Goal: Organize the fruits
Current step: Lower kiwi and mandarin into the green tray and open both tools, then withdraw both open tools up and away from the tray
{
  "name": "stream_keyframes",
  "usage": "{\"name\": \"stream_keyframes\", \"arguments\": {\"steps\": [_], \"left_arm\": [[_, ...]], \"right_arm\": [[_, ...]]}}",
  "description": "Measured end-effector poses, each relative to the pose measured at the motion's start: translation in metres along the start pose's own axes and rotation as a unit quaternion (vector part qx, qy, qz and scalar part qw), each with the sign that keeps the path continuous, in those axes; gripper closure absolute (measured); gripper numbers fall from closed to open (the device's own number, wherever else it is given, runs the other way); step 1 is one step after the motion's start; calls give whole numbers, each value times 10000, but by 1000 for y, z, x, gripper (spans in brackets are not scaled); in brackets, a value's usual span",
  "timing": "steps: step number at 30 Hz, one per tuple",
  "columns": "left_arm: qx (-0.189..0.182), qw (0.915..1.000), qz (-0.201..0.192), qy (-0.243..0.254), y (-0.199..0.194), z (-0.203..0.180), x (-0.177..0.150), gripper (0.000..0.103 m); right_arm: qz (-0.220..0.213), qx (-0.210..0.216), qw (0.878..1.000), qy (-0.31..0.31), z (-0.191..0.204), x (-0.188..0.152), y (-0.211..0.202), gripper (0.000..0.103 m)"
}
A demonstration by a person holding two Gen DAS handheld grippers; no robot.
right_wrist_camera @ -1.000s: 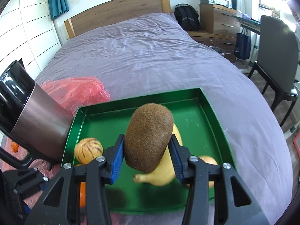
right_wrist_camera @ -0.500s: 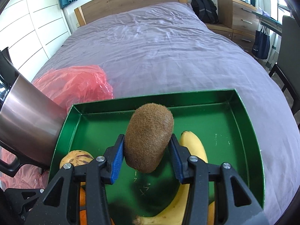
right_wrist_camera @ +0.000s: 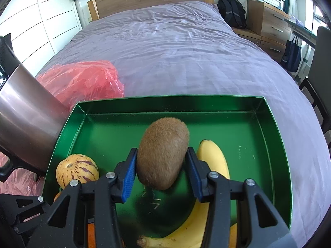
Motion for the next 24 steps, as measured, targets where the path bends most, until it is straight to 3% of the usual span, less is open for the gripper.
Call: {"name": "stream_keyframes", "arguments": {"steps": [11, 14, 24], "left_arm": [[27, 10000, 9, -49, 0, 1, 6, 62], [-1, 10000, -29, -95, -5, 2, 8, 54], [63, 9996, -244, -101, -42, 2, 17, 52]], "right_arm": [[-21, 3, 9999, 102, -2, -5, -4, 63], [-18, -4, 9999, 132, -2, -7, -9, 63], [-280, -44, 9992, 289, -4, -2, -51, 61]]}}
Point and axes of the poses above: each gripper's, at about its wrist camera, not at the fingertips, and y roughly the way its jaws point, z to its left, x to its top, the point moved 7 cm from there along y, roughly the way its jaws point, and after that the axes turned 3 degrees about -x, right-handed, at the moved point
